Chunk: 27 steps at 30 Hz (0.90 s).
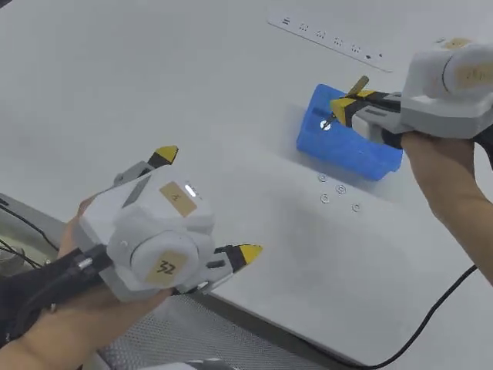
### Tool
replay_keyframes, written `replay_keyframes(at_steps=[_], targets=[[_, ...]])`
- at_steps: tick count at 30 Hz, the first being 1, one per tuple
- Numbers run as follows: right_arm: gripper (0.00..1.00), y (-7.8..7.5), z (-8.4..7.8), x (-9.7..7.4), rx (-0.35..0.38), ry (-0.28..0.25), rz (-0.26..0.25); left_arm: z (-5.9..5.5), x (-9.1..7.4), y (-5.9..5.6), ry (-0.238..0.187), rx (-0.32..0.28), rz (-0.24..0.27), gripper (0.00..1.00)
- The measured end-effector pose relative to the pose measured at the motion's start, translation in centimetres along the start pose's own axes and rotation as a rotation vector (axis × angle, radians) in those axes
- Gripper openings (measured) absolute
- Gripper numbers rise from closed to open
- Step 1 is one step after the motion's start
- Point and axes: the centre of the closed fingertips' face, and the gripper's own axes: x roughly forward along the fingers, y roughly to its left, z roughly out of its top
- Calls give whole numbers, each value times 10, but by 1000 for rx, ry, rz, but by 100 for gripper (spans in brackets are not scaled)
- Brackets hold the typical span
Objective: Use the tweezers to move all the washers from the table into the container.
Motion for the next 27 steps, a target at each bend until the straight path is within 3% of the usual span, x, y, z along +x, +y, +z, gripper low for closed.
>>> replay_keyframes(at_steps=[2,8,14,22,27], targets=[[2,-4,-4,7,10,5,-8,0,0,0,1,-1,-2,99],[2,-14,-26,31,139,22,-19,-1,0,-1,7,2,-6,99],[2,-29,-36,48,169,28,-43,-4,2,-2,20,8,-11,99],[3,-21,-53,69,152,75,-24,-5,3,-2,28,11,-8,98],[3,-21,-54,69,155,70,-23,-6,3,-1,31,11,-3,98]])
